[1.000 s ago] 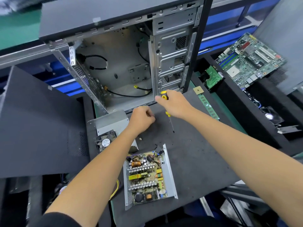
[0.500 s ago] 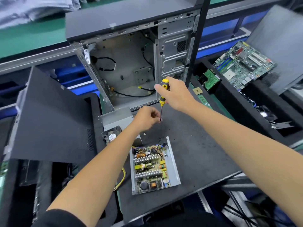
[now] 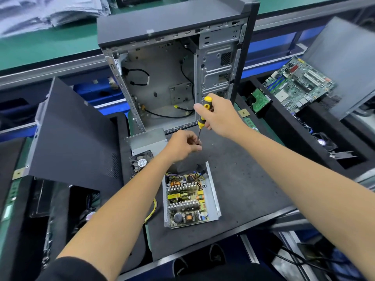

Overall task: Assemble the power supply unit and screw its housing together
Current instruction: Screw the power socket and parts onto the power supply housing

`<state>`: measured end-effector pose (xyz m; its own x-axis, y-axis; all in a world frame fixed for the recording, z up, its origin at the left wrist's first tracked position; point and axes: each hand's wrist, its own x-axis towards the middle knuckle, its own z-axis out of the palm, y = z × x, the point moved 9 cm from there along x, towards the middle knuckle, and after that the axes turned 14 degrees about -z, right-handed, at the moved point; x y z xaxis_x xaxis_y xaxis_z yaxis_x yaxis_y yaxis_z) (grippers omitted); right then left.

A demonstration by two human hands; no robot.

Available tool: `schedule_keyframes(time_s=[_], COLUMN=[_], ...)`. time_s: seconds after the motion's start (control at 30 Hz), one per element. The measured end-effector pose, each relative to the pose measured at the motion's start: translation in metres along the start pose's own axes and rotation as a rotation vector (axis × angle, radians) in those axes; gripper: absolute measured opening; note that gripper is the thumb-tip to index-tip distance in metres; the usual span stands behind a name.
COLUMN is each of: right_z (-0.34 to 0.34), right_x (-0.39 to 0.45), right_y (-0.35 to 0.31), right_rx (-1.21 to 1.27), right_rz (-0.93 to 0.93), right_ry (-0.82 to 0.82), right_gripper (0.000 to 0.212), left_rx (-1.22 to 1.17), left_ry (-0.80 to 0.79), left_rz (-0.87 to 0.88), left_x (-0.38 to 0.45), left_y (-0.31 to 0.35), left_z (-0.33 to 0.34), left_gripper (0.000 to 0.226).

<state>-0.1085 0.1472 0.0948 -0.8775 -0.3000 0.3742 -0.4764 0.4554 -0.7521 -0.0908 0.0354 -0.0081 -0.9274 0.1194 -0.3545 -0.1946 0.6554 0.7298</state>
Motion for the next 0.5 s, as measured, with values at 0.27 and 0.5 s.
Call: schedule_keyframes(time_s=[0.27,0.5], right_z=[-0.001,0.004], right_x=[-0.007,-0.015], right_y=[-0.005,-0.010], right_rx=[-0.043,-0.020], right_rz=[-0.041,-0.057], right_ry=[-0.002,-0.006], right_gripper=[0.031,0.029], left_rx=[0.048,0.033], left_ry=[0.025,0.014], left_rz=[-0.029,-0.010], left_x=[-0.010,-0.018], left_y=[-0.006,-0.007], left_z=[0.000,0.002], left_gripper=[0.015,0.011])
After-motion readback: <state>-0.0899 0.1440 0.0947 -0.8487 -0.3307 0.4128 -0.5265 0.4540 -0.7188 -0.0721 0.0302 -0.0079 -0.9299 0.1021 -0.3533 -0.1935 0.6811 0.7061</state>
